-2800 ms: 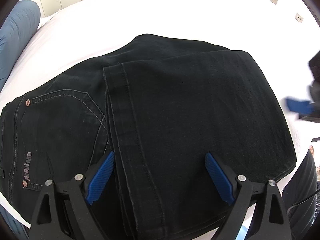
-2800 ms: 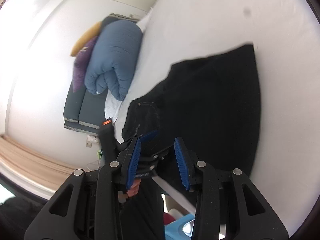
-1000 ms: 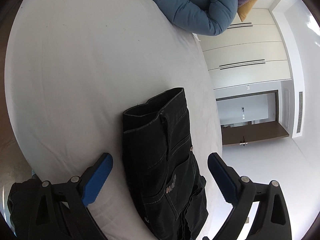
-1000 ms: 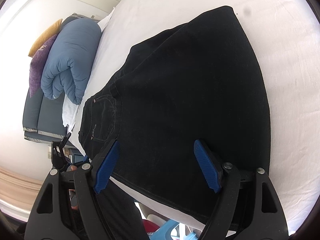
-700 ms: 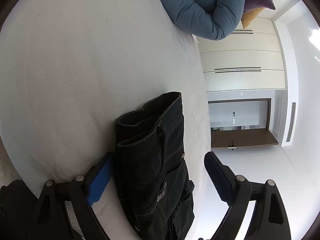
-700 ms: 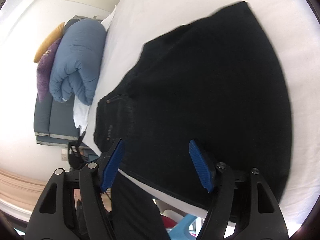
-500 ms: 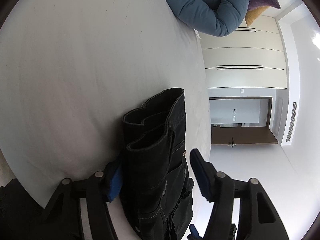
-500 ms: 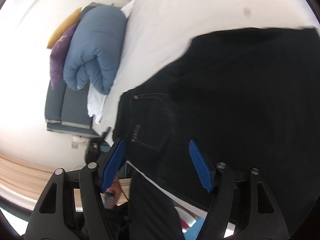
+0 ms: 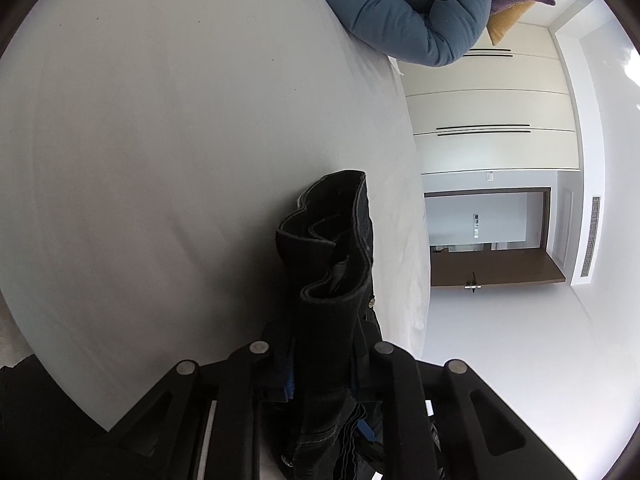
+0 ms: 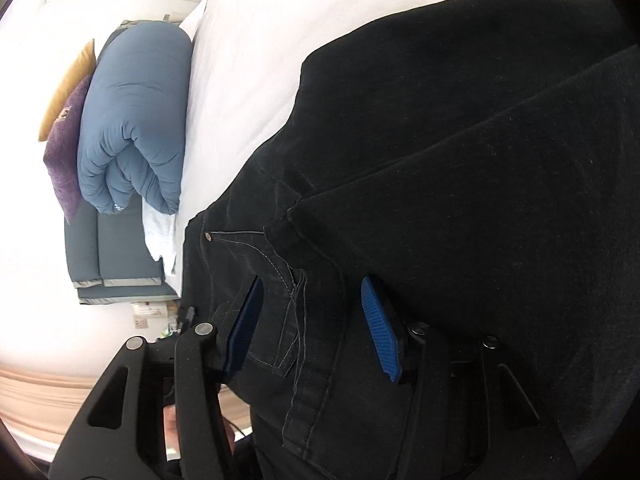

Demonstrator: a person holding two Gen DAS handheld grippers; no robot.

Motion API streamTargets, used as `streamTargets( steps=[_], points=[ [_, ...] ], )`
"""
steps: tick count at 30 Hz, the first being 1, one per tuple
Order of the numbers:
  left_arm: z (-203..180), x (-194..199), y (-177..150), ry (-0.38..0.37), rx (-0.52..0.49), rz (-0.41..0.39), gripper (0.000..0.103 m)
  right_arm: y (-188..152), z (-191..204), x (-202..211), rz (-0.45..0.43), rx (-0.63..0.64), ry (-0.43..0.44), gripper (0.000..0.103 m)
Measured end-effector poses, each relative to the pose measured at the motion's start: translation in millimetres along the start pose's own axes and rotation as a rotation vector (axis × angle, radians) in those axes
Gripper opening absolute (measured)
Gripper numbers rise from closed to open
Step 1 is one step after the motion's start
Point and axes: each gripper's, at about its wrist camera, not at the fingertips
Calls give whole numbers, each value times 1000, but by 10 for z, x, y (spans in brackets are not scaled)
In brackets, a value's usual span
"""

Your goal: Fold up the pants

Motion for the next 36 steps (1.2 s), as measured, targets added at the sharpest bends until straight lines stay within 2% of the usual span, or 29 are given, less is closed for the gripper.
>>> streamTargets(
  steps=[4,10,20,24,27,29,31,33,36],
  points=[
    [-80,41,-39,21,-30,-25,16,-35,21,7,-10,20,-5,49],
    [-312,89,-153,67,-126,-69,15,-58,36,0,-23,38,-11,49],
    [-855,78,-363,122,-349,-87,14,-50,48,-50,-24,42,-24,49],
    [-1260,-1,-669,166,-553,-75,14,-54,39,-52,-30,38,-21,49],
    [-1565,-111,-1036,194,-728,-48,14,-43,36,-41,-23,29,-4,51],
    [-1737,-213,-1347,204,-838,-15,14,-18,14,11,-20,-4,44,57],
    [-1824,-309,-1607,214,-920,18,14,7,1,113,-44,-26,80,68],
    [-1847,-418,-1810,227,-973,52,14,37,13,274,-85,-23,119,71],
    [-1827,-601,-2079,267,-1055,105,14,102,22,524,-91,-22,181,71]
  ],
)
Point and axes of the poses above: each gripper's, at about its wrist camera, not at the fingertips, and x roughly against the way its jaws point, z to its left, y to its top, and after that the axes turned 2 degrees about z, right-handed
